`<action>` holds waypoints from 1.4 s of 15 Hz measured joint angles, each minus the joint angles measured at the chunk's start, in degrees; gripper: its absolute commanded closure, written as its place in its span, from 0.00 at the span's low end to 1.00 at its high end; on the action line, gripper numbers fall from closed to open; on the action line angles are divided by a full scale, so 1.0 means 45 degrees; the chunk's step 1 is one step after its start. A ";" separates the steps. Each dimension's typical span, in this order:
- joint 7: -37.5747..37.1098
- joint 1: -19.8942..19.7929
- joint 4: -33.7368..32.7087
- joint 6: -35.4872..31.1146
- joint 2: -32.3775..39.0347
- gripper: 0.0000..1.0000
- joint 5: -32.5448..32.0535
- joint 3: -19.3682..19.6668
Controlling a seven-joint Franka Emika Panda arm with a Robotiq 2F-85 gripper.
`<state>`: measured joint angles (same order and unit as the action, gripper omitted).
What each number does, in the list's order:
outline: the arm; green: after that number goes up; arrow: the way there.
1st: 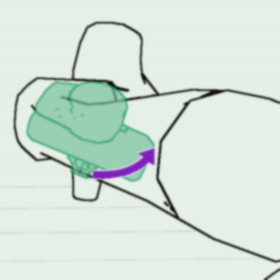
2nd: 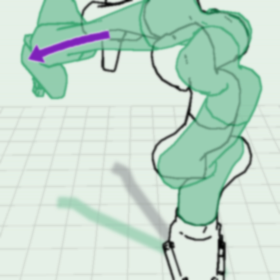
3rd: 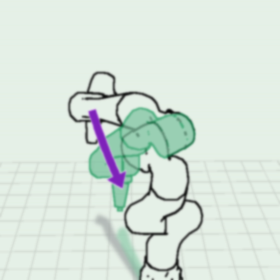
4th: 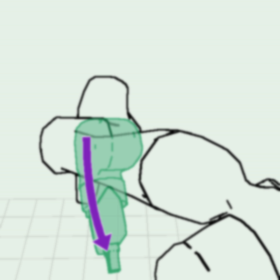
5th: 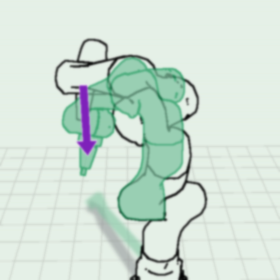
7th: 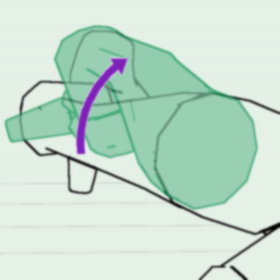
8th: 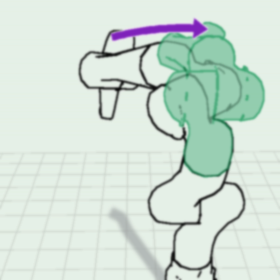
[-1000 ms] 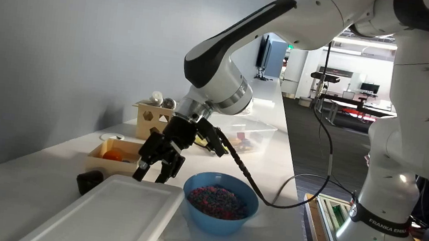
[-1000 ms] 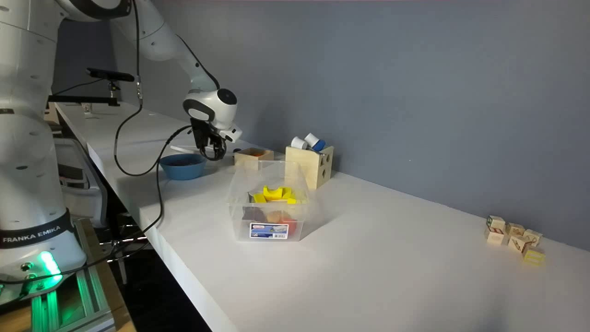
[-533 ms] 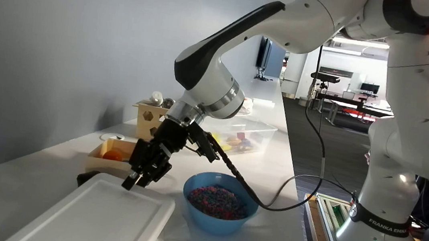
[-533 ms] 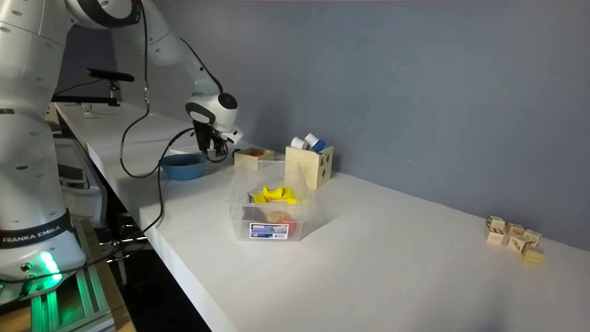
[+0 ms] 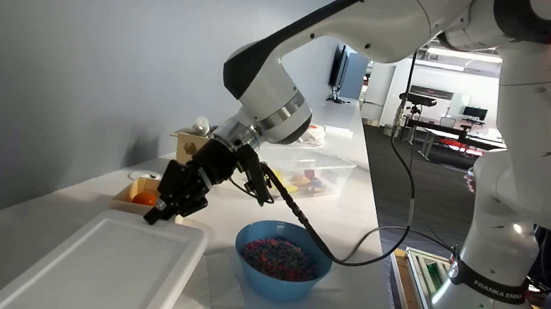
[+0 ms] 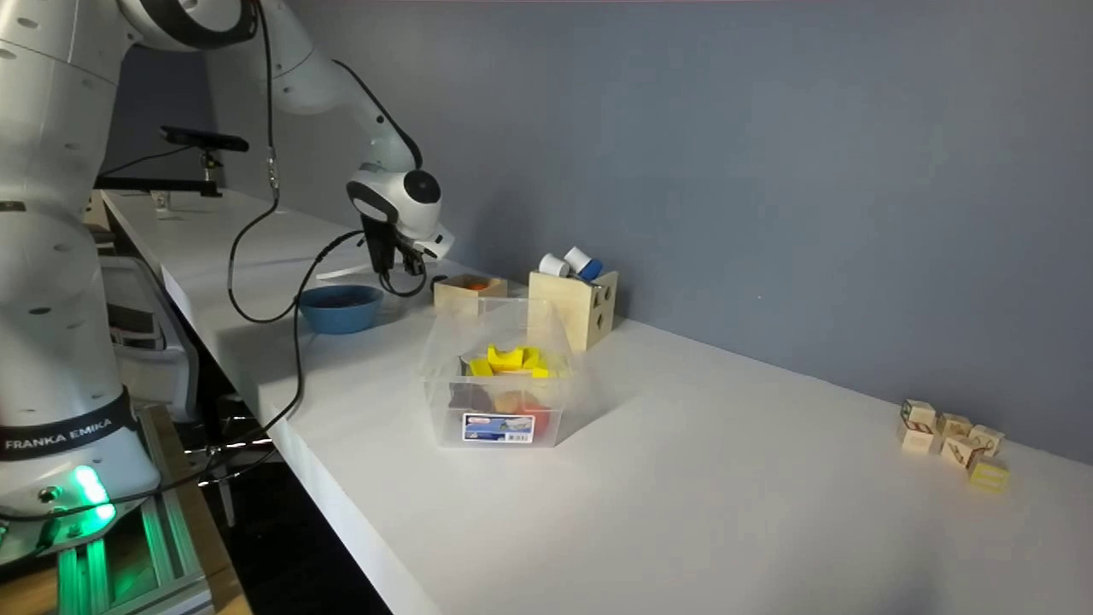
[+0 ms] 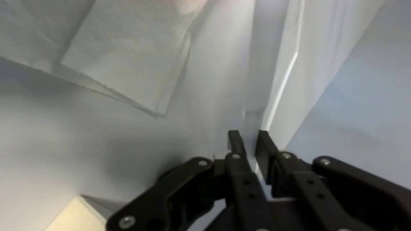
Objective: Put the white lid on the clear container.
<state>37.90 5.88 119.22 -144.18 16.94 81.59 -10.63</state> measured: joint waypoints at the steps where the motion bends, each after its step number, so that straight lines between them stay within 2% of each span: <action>1: 0.0416 -0.0065 0.0003 0.0201 -0.0165 0.96 0.0531 0.0044; 6: 0.2341 -0.0562 0.0730 0.1989 -0.1408 0.96 0.2952 0.0763; 12: 0.3986 -0.1055 0.2392 0.4589 -0.2574 0.96 0.4766 0.1853; 18: 0.4059 -0.1116 0.4171 0.3908 -0.3900 0.96 0.4549 0.2229; 21: 0.3331 -0.1136 0.5049 0.2774 -0.4592 0.96 0.3522 0.2246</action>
<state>52.89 0.77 141.94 -131.69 -3.72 97.44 -0.53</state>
